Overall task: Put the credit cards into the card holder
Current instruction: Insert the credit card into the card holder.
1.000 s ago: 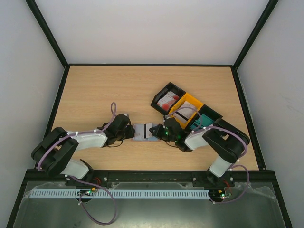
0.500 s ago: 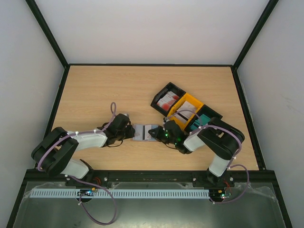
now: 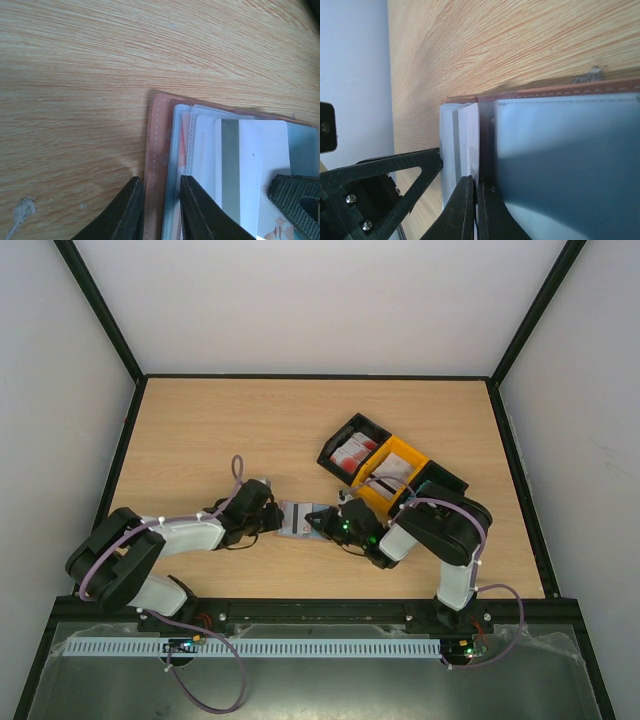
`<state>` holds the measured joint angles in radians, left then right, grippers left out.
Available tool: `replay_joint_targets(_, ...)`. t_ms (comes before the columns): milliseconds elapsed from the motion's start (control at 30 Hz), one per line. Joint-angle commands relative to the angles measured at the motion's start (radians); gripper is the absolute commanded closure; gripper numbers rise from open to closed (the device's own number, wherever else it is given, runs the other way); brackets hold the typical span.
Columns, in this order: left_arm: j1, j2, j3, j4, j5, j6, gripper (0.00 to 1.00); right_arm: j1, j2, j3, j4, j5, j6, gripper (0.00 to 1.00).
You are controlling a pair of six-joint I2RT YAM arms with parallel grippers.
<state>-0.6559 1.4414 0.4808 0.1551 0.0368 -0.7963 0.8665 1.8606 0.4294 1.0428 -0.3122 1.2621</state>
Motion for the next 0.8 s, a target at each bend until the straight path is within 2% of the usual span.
replay_joint_targets(0, 0.002, 0.019, -0.050, -0.078, 0.029, -0.021, 0.76, 0.030, 0.048, -0.017, 0.030, 0.075, 0.045, 0.98)
replay_joint_targets(267, 0.002, -0.011, -0.064, -0.070, 0.042, -0.052, 0.75, 0.062, 0.037, -0.031, 0.049, 0.128, 0.070, 0.98)
replay_joint_targets(367, 0.002, -0.020, -0.062, -0.077, 0.035, -0.052, 0.75, 0.063, -0.008, -0.035, 0.001, 0.151, 0.049, 0.98)
replay_joint_targets(467, 0.002, -0.028, -0.058, -0.072, 0.040, -0.034, 0.75, 0.062, -0.062, -0.031, -0.078, 0.182, 0.021, 0.92)
replay_joint_targets(633, -0.002, -0.062, -0.059, -0.065, 0.056, -0.007, 0.68, 0.062, -0.107, -0.041, -0.134, 0.206, 0.013, 0.78)
replay_joint_targets(767, -0.004, -0.084, -0.065, -0.066, 0.057, -0.009, 0.65, 0.062, -0.123, -0.037, -0.162, 0.211, 0.013, 0.74)
